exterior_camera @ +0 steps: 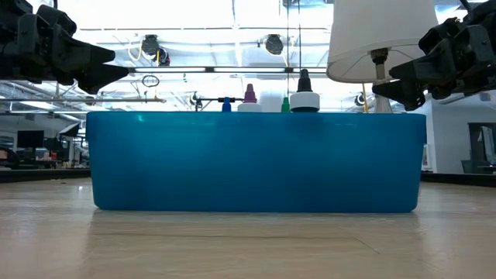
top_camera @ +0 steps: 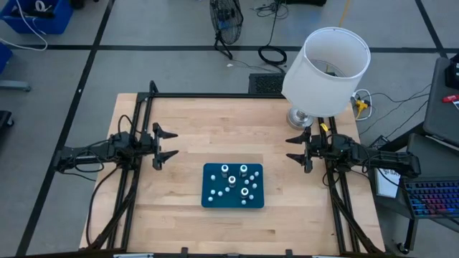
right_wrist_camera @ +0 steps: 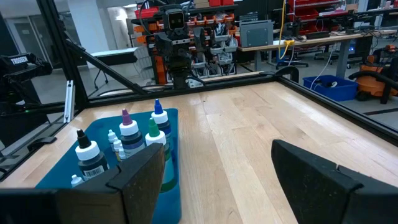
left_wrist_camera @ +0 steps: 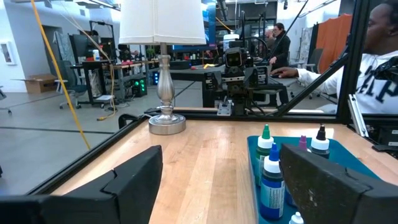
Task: Pick & Place food coloring
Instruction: Return to Home Position
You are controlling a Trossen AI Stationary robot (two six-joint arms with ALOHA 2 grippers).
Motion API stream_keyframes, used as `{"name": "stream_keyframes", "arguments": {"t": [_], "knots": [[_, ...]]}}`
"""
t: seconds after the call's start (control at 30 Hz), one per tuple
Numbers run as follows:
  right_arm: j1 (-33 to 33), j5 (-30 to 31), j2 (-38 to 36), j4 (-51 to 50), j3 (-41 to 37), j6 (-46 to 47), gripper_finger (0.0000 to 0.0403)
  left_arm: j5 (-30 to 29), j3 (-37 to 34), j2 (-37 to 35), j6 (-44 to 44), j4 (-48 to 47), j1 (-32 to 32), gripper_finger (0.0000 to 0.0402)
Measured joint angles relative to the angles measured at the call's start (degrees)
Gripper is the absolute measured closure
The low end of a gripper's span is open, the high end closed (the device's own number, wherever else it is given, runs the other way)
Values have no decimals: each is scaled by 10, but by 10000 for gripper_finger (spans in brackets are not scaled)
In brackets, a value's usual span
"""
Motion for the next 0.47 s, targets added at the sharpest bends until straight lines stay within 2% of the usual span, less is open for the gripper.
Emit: {"name": "stream_keyframes", "arguments": {"t": [0.47], "knots": [[0,0,0,0,0,0,120,0,0,0,0,0,0,77]]}}
